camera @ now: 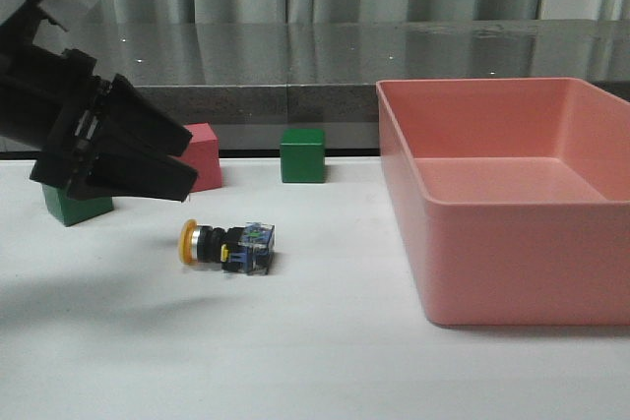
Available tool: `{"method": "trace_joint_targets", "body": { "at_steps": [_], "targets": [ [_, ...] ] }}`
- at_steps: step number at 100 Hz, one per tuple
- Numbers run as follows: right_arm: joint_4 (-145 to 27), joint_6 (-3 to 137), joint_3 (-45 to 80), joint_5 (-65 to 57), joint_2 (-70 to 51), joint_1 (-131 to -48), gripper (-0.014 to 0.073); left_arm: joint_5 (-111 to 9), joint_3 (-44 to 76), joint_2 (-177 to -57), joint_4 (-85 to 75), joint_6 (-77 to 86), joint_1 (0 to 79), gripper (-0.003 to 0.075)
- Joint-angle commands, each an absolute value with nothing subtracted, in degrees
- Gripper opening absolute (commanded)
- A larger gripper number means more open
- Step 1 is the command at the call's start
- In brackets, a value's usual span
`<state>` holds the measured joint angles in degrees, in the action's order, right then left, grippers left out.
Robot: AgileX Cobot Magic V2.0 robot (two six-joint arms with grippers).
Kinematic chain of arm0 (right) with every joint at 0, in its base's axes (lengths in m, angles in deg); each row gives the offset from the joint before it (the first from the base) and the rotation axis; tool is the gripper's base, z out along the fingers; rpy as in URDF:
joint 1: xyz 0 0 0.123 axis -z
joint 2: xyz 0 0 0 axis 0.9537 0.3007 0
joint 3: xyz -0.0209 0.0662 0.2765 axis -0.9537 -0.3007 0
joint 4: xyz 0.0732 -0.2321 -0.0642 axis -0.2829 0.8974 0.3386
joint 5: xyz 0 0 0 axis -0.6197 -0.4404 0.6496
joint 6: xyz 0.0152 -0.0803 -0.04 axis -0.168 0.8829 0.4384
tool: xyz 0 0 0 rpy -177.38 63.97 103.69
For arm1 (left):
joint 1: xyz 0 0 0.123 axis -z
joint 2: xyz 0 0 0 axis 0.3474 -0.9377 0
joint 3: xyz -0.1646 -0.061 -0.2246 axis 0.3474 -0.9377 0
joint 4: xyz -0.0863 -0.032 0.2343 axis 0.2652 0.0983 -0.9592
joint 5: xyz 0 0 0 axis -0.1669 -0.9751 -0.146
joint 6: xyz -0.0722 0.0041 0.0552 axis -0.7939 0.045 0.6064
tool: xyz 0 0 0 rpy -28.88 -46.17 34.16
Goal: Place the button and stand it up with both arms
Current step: 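Move the left gripper down to the button lying on its side, then grasp the button body with the left gripper and lift it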
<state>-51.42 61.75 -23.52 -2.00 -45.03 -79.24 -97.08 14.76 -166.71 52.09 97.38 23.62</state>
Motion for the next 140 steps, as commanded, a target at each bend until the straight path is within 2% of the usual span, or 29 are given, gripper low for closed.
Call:
{"method": "trace_joint_targets", "body": {
  "at_steps": [1, 80, 140],
  "targets": [
    [-51.65, 61.80, -21.96, 2.31, -44.94, -78.87, -0.0109, -101.43, 16.18, -165.83, 57.55, 101.52, 23.74, 0.0566],
    [-51.65, 61.80, -21.96, 2.31, -44.94, -78.87, -0.0109, -104.06, 16.27, -178.35, 61.61, 111.03, 23.87, 0.0566],
    [-51.65, 61.80, -21.96, 2.31, -44.94, -78.87, -0.0109, -105.35, 16.27, -182.80, 62.56, 112.31, 23.87, 0.0559]
  ]
}}
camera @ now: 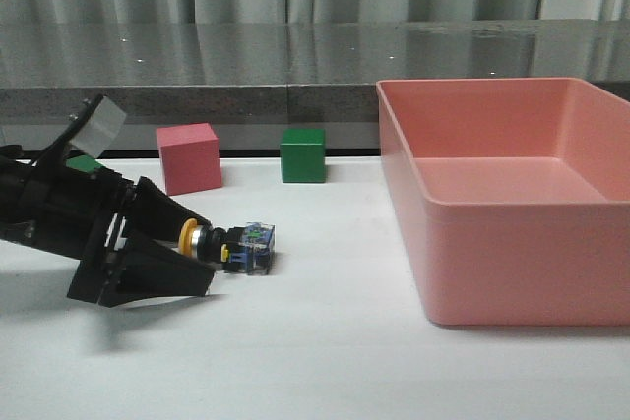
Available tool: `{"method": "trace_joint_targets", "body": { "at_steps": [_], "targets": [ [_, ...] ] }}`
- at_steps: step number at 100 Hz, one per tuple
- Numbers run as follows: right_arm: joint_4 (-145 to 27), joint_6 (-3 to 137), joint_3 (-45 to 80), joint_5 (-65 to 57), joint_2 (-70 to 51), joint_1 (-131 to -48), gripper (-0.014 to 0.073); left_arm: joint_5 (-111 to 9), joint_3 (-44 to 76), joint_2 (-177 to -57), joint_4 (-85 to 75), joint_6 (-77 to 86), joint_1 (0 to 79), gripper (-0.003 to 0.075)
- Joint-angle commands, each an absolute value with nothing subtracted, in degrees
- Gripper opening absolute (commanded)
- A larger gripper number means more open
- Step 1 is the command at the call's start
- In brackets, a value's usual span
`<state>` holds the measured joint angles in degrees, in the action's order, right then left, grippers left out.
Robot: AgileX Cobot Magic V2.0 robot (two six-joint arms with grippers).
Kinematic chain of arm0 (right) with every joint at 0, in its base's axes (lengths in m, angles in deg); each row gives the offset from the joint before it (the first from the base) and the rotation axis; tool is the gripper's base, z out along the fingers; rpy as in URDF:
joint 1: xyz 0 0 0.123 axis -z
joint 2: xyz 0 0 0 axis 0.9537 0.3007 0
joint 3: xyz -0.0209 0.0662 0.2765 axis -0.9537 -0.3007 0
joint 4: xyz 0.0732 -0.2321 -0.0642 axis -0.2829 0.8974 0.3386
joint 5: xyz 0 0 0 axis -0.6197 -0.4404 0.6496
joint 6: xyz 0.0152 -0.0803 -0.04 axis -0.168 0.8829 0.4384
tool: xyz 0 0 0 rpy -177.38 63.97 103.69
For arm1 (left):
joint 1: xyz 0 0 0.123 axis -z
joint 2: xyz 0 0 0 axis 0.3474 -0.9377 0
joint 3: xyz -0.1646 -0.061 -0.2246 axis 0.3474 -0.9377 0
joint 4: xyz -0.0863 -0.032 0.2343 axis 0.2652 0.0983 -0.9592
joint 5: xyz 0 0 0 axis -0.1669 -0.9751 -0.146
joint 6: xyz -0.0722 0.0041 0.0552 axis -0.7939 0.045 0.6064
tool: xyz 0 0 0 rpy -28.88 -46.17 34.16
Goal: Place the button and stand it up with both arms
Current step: 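Grasp the button body with the left gripper and lift it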
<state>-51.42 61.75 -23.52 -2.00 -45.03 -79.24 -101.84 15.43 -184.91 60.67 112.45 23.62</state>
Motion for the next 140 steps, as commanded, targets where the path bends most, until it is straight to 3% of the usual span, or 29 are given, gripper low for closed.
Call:
{"method": "trace_joint_targets", "body": {
  "at_steps": [1, 8, 59, 77, 99, 112, 140],
  "targets": [
    [-51.65, 61.80, -21.96, 2.31, -44.94, -78.87, -0.0109, -105.35, 16.27, -182.80, 62.56, 112.31, 23.87, 0.0548],
    [-51.65, 61.80, -21.96, 2.31, -44.94, -78.87, -0.0109, -105.35, 16.27, -182.80, 62.70, 112.31, 23.87, 0.0505],
    [-51.65, 61.80, -21.96, 2.31, -44.94, -78.87, -0.0109, -107.82, 16.27, -181.80, 59.87, 112.31, 22.68, -0.0018],
    [-51.65, 61.80, -21.96, 2.31, -44.94, -78.87, -0.0109, -105.50, 16.27, -174.58, 56.02, 106.55, 22.32, -0.0019],
    [-51.65, 61.80, -21.96, 2.31, -44.94, -78.87, -0.0109, -89.61, 17.00, -159.17, 52.90, 90.66, 22.89, -0.0019],
    [-51.65, 61.80, -21.96, 2.31, -44.94, -78.87, -0.0109, -86.01, 22.48, -153.47, 35.97, 75.44, 24.31, -0.0019],
    [-51.65, 61.80, -21.96, 2.31, -44.94, -78.87, -0.0109, -95.01, 39.19, -152.78, -0.36, 41.84, 32.20, -0.0019]
  ]
}}
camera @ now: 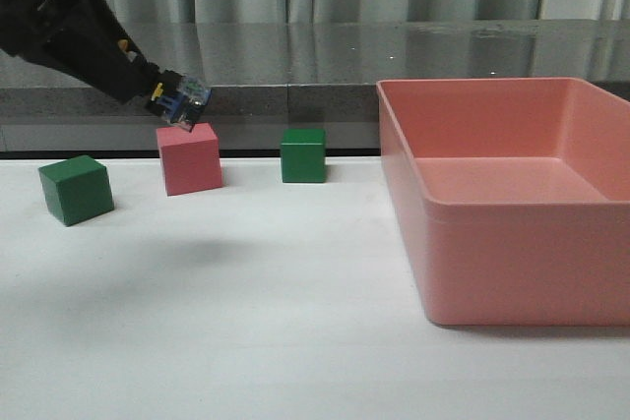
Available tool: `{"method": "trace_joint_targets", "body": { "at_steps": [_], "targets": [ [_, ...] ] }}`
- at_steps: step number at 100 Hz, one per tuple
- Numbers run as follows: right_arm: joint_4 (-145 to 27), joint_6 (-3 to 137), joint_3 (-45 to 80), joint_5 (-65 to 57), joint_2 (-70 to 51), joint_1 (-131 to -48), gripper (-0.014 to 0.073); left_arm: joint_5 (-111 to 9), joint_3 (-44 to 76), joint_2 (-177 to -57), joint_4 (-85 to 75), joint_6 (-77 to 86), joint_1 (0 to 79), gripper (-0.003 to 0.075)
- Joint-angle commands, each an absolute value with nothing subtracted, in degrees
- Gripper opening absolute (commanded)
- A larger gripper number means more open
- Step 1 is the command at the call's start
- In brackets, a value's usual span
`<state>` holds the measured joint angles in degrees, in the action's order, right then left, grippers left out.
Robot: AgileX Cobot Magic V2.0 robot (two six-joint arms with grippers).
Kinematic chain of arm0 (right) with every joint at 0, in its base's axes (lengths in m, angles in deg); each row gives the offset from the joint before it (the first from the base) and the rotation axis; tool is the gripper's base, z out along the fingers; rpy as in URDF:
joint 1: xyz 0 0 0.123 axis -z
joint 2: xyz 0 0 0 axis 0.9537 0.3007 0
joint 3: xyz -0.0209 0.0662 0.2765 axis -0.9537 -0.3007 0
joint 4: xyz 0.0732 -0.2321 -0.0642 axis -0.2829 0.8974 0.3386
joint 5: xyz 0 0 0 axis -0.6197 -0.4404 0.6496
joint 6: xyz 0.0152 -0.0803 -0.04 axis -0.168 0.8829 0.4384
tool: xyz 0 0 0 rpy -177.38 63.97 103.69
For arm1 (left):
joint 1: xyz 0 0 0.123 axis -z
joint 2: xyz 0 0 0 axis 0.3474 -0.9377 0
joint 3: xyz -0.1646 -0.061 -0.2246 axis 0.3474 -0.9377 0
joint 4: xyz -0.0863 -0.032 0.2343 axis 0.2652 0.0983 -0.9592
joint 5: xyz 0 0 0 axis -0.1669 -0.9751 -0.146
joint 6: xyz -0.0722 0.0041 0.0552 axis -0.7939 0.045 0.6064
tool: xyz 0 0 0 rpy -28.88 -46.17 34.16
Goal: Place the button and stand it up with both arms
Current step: 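Grasp the button body with the left gripper and lift it, then rotate the button cap-up and lower it upright onto the table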
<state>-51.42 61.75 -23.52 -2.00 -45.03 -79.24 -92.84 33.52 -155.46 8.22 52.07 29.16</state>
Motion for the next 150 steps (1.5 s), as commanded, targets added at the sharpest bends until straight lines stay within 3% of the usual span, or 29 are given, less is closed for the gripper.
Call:
{"method": "trace_joint_targets", "body": {
  "at_steps": [1, 26, 72, 150],
  "targets": [
    [-51.65, 61.80, -21.96, 2.31, -44.94, -78.87, -0.0109, -95.29, 39.92, -152.78, -2.04, 40.53, 32.46, -0.0019],
    [-51.65, 61.80, -21.96, 2.31, -44.94, -78.87, -0.0109, -101.30, 49.12, -154.40, -26.83, 25.33, 41.11, -0.0019],
    [-51.65, 61.80, -21.96, 2.31, -44.94, -78.87, -0.0109, -110.51, 52.21, -166.10, -50.19, 15.11, 52.25, -0.0019],
    [-51.65, 61.80, -21.96, 2.31, -44.94, -78.87, -0.0109, -110.51, 52.21, -172.89, -52.38, 14.58, 56.21, -0.0018]
  ]
}}
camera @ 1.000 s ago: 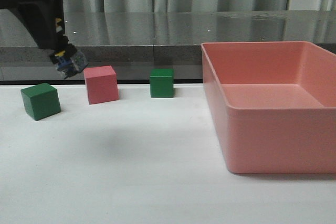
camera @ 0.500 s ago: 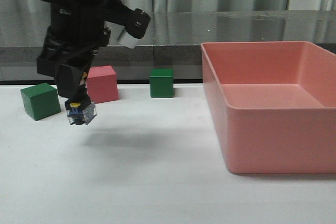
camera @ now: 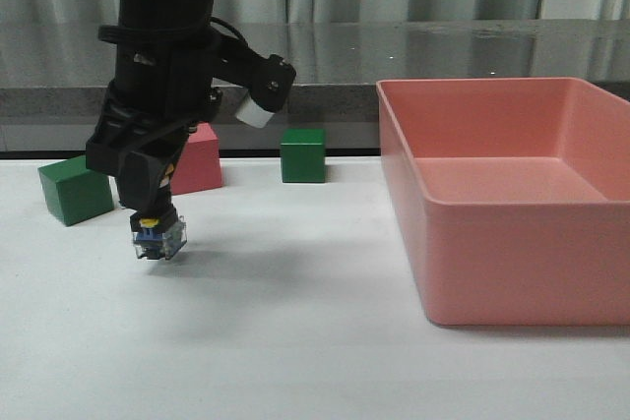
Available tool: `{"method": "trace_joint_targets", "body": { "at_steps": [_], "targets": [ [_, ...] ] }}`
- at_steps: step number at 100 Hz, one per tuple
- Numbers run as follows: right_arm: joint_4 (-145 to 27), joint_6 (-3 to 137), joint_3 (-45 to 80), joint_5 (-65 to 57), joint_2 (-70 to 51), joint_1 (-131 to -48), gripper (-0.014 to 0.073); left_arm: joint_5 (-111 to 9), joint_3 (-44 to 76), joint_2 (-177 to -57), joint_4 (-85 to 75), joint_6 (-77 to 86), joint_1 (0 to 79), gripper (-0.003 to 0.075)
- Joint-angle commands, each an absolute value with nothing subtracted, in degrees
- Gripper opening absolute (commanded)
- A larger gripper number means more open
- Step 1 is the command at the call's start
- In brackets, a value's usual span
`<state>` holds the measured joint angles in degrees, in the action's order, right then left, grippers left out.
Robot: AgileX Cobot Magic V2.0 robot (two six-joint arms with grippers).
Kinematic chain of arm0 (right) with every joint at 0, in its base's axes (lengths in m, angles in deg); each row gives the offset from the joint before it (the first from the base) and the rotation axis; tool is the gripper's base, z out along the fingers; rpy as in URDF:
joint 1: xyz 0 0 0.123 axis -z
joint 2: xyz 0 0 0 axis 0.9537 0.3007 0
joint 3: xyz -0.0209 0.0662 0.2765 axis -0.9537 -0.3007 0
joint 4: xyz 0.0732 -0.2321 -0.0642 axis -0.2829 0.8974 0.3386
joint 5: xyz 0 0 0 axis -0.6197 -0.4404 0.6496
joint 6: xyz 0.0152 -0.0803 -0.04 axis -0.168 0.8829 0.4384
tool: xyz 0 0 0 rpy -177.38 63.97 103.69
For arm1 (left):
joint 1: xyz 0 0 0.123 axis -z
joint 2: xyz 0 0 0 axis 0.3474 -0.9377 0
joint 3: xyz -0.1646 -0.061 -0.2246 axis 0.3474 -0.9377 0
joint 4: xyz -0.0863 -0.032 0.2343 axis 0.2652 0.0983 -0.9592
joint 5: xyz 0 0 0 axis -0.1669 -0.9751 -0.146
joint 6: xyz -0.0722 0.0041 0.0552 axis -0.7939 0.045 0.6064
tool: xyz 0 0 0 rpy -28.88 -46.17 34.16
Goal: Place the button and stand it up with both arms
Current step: 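Rotate the button cap-up and lower it upright onto the table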
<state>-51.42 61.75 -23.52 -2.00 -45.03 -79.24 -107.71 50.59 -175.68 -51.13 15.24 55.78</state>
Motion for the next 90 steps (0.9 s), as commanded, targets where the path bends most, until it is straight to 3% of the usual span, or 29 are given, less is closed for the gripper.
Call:
{"method": "trace_joint_targets", "body": {
  "at_steps": [1, 90],
  "targets": [
    [-51.65, 61.80, -21.96, 2.31, -44.94, -78.87, -0.0109, -110.51, 52.21, -172.89, -52.38, 14.58, 56.21, -0.0018],
    [-51.65, 61.80, -21.96, 2.31, -44.94, -78.87, -0.0109, -110.51, 52.21, -176.57, -51.91, 14.58, 56.21, -0.0018]
  ]
}}
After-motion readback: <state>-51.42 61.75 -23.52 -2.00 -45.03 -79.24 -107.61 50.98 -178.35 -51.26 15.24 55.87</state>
